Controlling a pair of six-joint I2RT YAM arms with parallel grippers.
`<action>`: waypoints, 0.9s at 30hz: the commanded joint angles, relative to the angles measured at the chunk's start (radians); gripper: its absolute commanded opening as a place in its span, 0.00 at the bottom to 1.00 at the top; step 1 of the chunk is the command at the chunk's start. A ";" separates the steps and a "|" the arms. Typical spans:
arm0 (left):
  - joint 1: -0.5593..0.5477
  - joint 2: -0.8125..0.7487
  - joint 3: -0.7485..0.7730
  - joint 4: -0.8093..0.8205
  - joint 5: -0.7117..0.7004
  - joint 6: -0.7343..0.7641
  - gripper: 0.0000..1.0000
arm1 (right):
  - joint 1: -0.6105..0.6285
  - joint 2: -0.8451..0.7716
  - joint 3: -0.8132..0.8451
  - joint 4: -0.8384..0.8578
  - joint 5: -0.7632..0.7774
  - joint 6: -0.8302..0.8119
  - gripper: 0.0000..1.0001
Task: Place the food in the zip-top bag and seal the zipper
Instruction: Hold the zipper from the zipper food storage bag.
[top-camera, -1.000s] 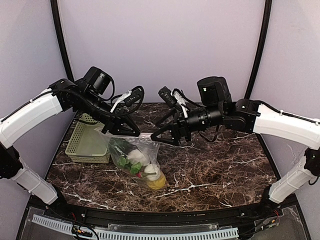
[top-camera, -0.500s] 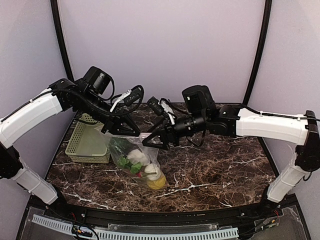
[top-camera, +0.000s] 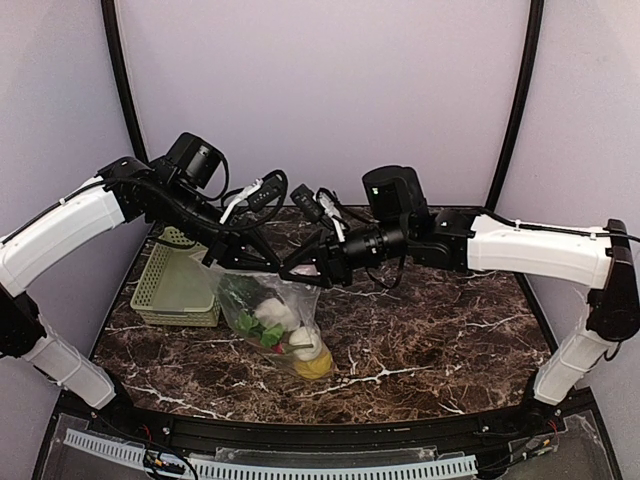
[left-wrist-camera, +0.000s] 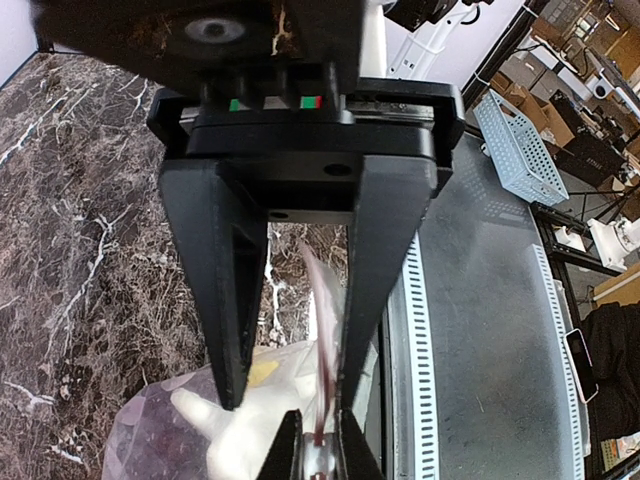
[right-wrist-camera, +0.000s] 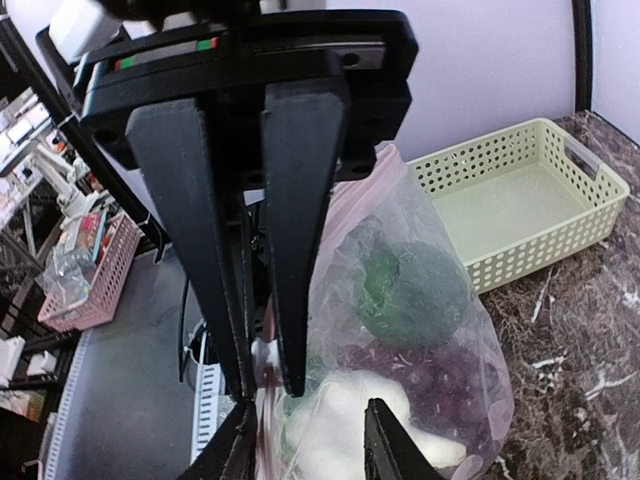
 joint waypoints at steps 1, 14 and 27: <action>-0.004 0.005 0.024 -0.004 0.012 0.007 0.01 | 0.008 0.024 0.033 0.029 -0.012 0.006 0.19; 0.013 -0.035 0.024 -0.048 -0.187 0.054 0.01 | 0.004 -0.147 -0.073 -0.067 0.256 -0.022 0.00; 0.068 -0.066 0.028 -0.066 -0.252 0.060 0.01 | -0.013 -0.255 -0.155 -0.148 0.471 -0.049 0.00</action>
